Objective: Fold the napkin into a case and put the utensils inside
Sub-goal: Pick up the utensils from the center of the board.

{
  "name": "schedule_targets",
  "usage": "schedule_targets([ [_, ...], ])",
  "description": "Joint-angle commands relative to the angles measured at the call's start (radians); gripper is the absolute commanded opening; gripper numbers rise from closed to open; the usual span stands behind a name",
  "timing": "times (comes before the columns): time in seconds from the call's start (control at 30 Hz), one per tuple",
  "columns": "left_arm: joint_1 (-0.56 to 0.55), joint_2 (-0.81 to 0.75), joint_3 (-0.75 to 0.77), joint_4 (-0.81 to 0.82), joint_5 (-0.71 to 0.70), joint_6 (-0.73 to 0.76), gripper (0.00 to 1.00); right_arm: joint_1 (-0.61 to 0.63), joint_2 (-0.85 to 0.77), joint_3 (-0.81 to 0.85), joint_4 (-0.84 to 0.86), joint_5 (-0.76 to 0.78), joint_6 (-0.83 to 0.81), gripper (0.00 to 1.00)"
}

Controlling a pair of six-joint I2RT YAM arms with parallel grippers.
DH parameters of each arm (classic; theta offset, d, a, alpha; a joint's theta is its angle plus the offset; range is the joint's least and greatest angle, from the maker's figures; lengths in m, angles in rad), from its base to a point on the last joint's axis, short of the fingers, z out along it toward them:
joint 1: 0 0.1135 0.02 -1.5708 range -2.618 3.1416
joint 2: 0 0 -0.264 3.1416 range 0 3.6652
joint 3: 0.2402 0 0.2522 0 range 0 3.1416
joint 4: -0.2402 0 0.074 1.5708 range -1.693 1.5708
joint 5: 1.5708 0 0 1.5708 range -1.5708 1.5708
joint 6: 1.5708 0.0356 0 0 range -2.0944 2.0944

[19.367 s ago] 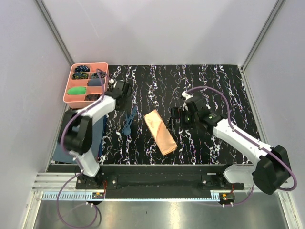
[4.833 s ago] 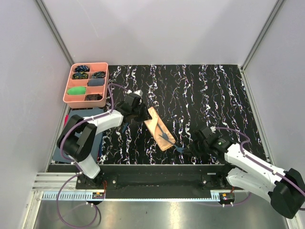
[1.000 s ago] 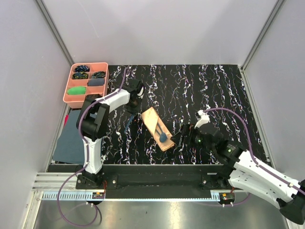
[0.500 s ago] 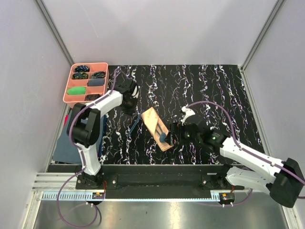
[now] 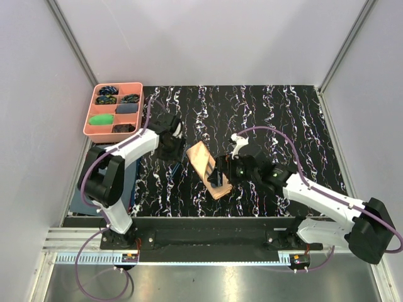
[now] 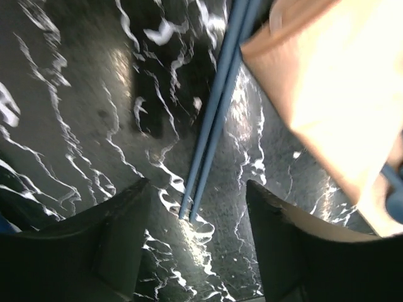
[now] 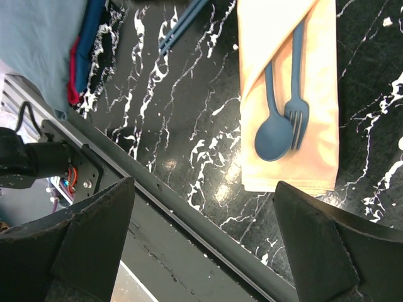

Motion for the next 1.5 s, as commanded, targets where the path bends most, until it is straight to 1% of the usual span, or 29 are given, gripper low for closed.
schedule_targets([
  [0.0,-0.088,-0.002,0.001,0.071,-0.134,-0.031,0.55,-0.012,-0.058,-0.008,0.046,-0.005,0.007,1.00],
  [0.07,-0.105,0.025,0.007,0.090,-0.171,-0.038,0.53,-0.016,-0.070,-0.020,0.045,-0.005,0.013,1.00],
  [0.1,-0.114,0.036,0.009,0.100,-0.180,-0.040,0.54,-0.016,-0.084,-0.023,0.046,-0.007,0.015,1.00],
  [0.17,-0.117,0.076,0.021,0.107,-0.205,-0.037,0.58,-0.019,-0.095,-0.035,0.046,-0.008,0.018,1.00],
  [0.27,-0.117,0.140,0.050,0.097,-0.236,-0.035,0.58,-0.024,-0.119,-0.049,0.046,-0.008,0.019,1.00],
  [0.37,-0.117,0.185,0.059,0.094,-0.283,-0.043,0.58,-0.030,-0.141,-0.055,0.045,-0.011,0.016,1.00],
  [0.43,-0.117,0.211,0.064,0.094,-0.305,-0.040,0.56,-0.033,-0.148,-0.057,0.045,-0.013,0.013,1.00],
  [0.47,-0.116,0.217,0.067,0.093,-0.305,-0.040,0.50,-0.035,-0.148,-0.057,0.046,-0.011,0.012,1.00],
  [0.57,-0.116,0.237,0.053,0.074,-0.319,-0.058,0.38,-0.036,-0.138,-0.055,0.045,-0.010,0.006,1.00],
  [0.6,-0.116,0.237,0.035,0.068,-0.319,-0.070,0.28,-0.038,-0.127,-0.054,0.046,-0.011,0.005,1.00],
  [0.67,-0.114,0.223,0.007,0.070,-0.311,-0.081,0.16,-0.039,-0.110,-0.046,0.048,-0.022,0.001,1.00],
  [0.7,-0.111,0.214,-0.018,0.070,-0.309,-0.087,0.06,-0.039,-0.090,-0.044,0.060,-0.028,0.002,1.00],
  [0.83,-0.090,0.110,-0.071,0.077,-0.236,-0.092,0.01,-0.041,-0.014,-0.029,0.121,-0.085,0.004,1.00],
  [0.87,-0.076,0.089,-0.080,0.077,-0.224,-0.093,0.00,-0.042,0.031,-0.023,0.150,-0.097,0.004,1.00],
  [0.9,-0.067,0.067,-0.098,0.079,-0.207,-0.104,0.00,-0.041,0.055,-0.014,0.161,-0.106,0.002,1.00],
  [1.0,-0.035,-0.007,-0.129,0.103,-0.095,-0.118,0.00,-0.041,0.151,0.043,0.192,-0.140,0.001,1.00],
  [1.07,-0.018,-0.037,-0.135,0.111,-0.060,-0.127,0.00,-0.041,0.204,0.083,0.218,-0.158,0.002,1.00],
  [1.2,-0.009,-0.056,-0.134,0.108,-0.056,-0.124,0.00,-0.041,0.264,0.132,0.236,-0.188,0.013,1.00],
  [1.33,-0.010,-0.090,-0.140,0.119,-0.081,-0.123,0.00,-0.042,0.275,0.124,0.236,-0.201,0.021,1.00],
  [1.43,-0.010,-0.093,-0.131,0.125,-0.105,-0.112,0.31,-0.041,0.269,0.111,0.268,-0.200,0.019,0.99],
  [1.47,-0.012,-0.088,-0.125,0.124,-0.114,-0.103,0.40,-0.042,0.263,0.106,0.270,-0.198,0.019,1.00],
])
